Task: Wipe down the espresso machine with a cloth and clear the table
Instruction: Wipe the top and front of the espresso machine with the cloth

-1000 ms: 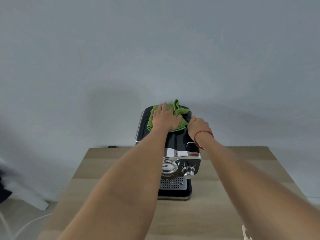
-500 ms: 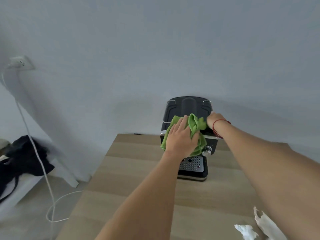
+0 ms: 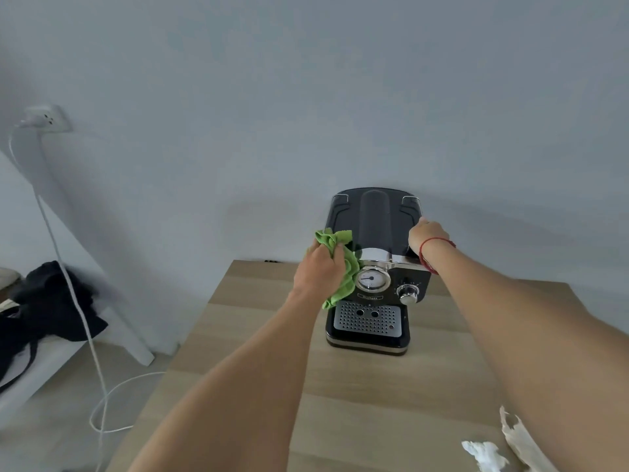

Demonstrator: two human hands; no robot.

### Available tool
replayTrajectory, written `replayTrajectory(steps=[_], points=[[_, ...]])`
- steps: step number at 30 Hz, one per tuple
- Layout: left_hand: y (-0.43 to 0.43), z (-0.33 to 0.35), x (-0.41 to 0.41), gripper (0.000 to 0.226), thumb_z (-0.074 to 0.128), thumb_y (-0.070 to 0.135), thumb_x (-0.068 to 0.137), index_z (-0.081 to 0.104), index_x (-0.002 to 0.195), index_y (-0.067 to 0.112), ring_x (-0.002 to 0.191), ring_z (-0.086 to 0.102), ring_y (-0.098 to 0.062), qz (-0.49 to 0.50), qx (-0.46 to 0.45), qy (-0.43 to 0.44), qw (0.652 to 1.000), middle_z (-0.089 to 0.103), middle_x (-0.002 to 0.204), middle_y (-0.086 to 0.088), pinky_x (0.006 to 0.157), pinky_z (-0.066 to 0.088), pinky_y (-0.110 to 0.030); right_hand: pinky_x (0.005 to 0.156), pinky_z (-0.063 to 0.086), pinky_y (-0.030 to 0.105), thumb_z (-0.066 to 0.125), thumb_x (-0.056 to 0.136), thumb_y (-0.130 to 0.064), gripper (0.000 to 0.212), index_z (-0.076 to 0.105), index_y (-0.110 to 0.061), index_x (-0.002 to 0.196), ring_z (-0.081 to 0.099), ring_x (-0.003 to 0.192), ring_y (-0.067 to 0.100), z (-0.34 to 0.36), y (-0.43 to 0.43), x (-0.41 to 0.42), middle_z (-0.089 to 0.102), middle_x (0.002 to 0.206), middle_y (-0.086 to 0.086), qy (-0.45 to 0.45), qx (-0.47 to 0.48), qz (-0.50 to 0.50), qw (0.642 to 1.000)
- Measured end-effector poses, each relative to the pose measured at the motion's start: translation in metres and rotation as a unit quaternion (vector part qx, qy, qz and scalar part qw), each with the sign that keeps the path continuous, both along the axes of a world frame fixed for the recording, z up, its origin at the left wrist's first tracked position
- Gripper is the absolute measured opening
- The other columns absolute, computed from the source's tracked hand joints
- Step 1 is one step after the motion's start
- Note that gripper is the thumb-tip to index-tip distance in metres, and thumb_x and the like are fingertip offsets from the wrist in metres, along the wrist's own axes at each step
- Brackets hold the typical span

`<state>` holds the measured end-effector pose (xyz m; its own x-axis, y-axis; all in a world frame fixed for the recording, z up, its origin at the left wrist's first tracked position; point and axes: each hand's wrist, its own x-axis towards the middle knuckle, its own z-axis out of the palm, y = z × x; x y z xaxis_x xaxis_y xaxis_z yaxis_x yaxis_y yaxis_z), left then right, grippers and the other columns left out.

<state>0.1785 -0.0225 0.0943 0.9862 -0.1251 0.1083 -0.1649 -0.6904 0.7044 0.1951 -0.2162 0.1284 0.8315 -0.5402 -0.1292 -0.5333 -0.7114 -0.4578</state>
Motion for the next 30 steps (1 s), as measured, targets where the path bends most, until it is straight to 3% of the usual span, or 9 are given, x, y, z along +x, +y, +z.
replayTrajectory(steps=[3,5,8,11,13,16,22,25,30], points=[[-0.004,0.005,0.003,0.047,0.033,0.038,0.101,0.061,0.098,0.001,0.098,0.059,-0.030,-0.015,0.017,0.001,1.000,0.056,0.117,-0.009,0.088,0.051,-0.047,0.104,0.040,0.045,0.029,0.098,-0.006,0.040,0.044,-0.003,0.135,0.047,0.124,0.038,0.000,0.000,0.000,0.050,0.133,0.020,-0.004,-0.002,-0.005,1.000],[-0.005,0.003,-0.006,0.044,0.035,0.035,0.101,0.060,0.094,0.001,0.091,0.060,-0.029,-0.010,0.047,-0.033,0.998,0.056,0.118,-0.007,0.079,0.053,-0.043,0.104,0.040,0.045,0.029,0.098,-0.007,0.040,0.044,-0.004,0.134,0.047,0.124,0.038,0.000,0.000,-0.001,0.050,0.134,0.019,-0.005,0.002,-0.006,1.000],[-0.007,0.005,-0.025,0.039,0.037,0.032,0.100,0.052,0.074,0.008,0.071,0.054,-0.023,0.031,0.142,-0.109,0.983,0.057,0.094,-0.005,0.058,0.044,-0.031,0.103,0.040,0.044,0.028,0.098,-0.008,0.040,0.044,-0.005,0.135,0.048,0.123,0.036,0.001,0.003,-0.005,0.051,0.133,0.018,-0.009,0.006,-0.010,1.000],[-0.014,0.009,-0.037,0.041,0.038,0.033,0.099,0.049,0.067,0.012,0.061,0.053,-0.019,0.003,0.163,-0.172,0.971,0.058,0.085,0.000,0.052,0.048,-0.030,0.102,0.039,0.043,0.028,0.099,-0.009,0.040,0.043,-0.004,0.135,0.048,0.124,0.037,0.003,0.003,-0.007,0.051,0.133,0.019,-0.012,0.012,-0.010,1.000],[-0.024,0.009,-0.043,0.038,0.038,0.033,0.099,0.054,0.071,0.012,0.067,0.056,-0.016,-0.048,0.127,-0.206,0.969,0.061,0.090,0.002,0.058,0.054,-0.030,0.103,0.038,0.043,0.028,0.099,-0.008,0.040,0.043,-0.003,0.135,0.047,0.125,0.038,0.004,0.003,-0.008,0.049,0.135,0.020,-0.012,0.015,-0.006,1.000],[-0.038,0.011,-0.034,0.031,0.039,0.030,0.099,0.060,0.090,0.010,0.096,0.056,-0.018,-0.082,0.091,-0.213,0.969,0.059,0.105,0.000,0.079,0.052,-0.034,0.103,0.036,0.041,0.023,0.101,-0.009,0.041,0.038,-0.001,0.138,0.044,0.128,0.038,0.003,0.000,-0.009,0.045,0.138,0.023,-0.008,0.032,0.006,0.999],[-0.066,0.022,0.004,0.044,0.031,0.031,0.102,0.055,0.123,0.000,0.138,0.030,-0.035,-0.138,0.223,-0.061,0.963,0.034,0.145,-0.023,0.114,0.029,-0.044,0.105,0.034,0.038,0.023,0.101,-0.011,0.042,0.040,-0.001,0.138,0.041,0.131,0.038,0.005,-0.004,-0.011,0.042,0.142,0.023,-0.016,0.056,0.002,0.998],[-0.082,0.029,0.029,0.049,0.030,0.031,0.102,0.048,0.134,-0.001,0.148,0.008,-0.036,-0.170,0.269,-0.016,0.948,0.009,0.158,-0.024,0.120,0.013,-0.045,0.107,0.033,0.038,0.021,0.103,-0.016,0.043,0.041,0.000,0.138,0.040,0.132,0.038,0.001,-0.006,-0.011,0.042,0.143,0.024,-0.024,0.082,-0.004,0.996],[-0.101,0.032,0.072,0.055,0.030,0.035,0.100,0.049,0.136,-0.001,0.149,0.001,-0.032,-0.173,0.297,-0.011,0.939,0.002,0.161,-0.017,0.121,0.008,-0.046,0.105,0.036,0.041,0.016,0.103,-0.023,0.048,0.047,0.000,0.132,0.047,0.125,0.036,-0.008,-0.007,-0.005,0.049,0.137,0.022,-0.047,0.090,-0.028,0.994]])
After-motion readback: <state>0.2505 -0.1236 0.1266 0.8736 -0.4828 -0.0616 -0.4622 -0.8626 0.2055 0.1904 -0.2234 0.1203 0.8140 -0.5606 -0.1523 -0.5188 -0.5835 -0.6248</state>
